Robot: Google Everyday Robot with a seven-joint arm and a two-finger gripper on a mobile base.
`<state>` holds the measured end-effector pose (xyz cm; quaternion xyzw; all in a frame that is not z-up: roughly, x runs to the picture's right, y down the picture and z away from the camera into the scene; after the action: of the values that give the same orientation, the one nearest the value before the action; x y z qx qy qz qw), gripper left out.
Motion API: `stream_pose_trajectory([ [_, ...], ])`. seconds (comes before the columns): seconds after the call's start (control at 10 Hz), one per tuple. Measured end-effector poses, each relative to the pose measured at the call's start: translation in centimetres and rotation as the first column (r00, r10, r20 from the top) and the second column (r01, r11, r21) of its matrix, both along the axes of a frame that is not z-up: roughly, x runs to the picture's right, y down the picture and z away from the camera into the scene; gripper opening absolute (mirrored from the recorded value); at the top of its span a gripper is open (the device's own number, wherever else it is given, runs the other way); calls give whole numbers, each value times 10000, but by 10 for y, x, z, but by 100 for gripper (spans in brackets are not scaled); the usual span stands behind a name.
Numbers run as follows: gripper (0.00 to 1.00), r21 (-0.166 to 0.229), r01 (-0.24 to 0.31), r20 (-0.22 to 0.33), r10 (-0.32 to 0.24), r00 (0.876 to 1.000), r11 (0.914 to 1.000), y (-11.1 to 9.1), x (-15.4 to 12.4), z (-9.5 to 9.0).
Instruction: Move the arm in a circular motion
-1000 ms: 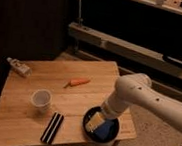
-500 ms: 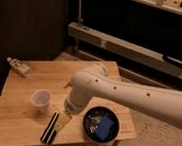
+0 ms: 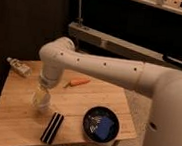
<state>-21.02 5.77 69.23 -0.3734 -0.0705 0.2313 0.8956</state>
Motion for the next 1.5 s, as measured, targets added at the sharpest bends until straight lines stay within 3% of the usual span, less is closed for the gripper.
stream_pose_trajectory([
  [0.3,80,94,-638,-815,644,9946,9979,-62,9,49],
  [0.6,80,15,-1627,-1787,1603,9708,9867,-103,53,89],
  [0.7,80,-6,-2091,-2231,2037,9533,9779,-113,81,104],
  [0.9,80,-36,-2706,-2879,2581,9222,9627,-116,131,116],
  [1.0,80,-54,-3182,-3355,2980,8937,9480,-111,173,119],
  [1.2,80,-62,-3753,-3856,3441,8561,9269,-100,220,121],
  [1.5,80,-23,-4672,-4685,4118,7816,8842,-70,297,116],
])
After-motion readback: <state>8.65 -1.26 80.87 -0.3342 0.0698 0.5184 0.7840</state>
